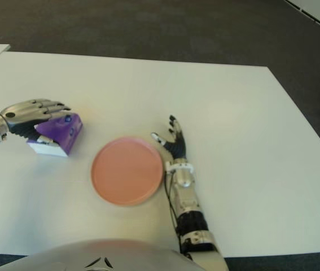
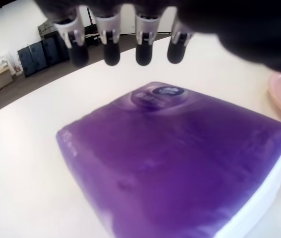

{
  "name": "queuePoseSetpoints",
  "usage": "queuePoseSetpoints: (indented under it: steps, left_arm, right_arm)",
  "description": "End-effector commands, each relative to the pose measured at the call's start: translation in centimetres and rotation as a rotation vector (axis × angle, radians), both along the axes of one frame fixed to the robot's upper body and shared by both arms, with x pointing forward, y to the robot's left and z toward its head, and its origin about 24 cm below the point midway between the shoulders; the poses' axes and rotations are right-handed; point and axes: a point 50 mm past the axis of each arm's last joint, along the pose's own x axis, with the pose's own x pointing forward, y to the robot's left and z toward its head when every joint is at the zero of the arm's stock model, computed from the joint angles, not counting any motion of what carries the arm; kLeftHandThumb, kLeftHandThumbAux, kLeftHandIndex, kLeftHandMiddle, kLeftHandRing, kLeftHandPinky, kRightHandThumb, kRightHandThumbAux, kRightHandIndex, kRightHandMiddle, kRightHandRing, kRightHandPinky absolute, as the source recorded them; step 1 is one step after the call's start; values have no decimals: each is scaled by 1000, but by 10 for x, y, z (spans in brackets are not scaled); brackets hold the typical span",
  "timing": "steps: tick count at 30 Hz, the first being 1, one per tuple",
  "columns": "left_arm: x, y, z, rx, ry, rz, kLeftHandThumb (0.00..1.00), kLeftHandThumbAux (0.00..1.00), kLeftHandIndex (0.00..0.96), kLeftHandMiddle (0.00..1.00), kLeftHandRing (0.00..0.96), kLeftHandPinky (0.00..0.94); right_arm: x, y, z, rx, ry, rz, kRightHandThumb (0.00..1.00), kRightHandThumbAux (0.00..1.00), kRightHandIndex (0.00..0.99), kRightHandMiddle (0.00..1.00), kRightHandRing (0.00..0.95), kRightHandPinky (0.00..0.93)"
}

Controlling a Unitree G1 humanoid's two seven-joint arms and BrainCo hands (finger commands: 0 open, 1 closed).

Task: Put the tissue paper into the plate.

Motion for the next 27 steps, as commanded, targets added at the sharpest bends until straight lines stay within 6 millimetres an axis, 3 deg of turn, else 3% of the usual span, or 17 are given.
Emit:
queuePoseSetpoints:
  steps: [1, 27]
  left_arm:
    - [0, -1, -3, -7, 0, 5, 325, 105, 0, 0, 0, 0]
    - [-5, 11, 8, -4, -5, 44, 300, 128, 0, 0, 0, 0]
  right_arm:
    - [-16, -6, -25, -1, 136, -15, 151, 706, 0, 21, 28, 63]
    - [-18, -8, -23, 3, 139, -3, 145, 723, 0, 26, 33, 72]
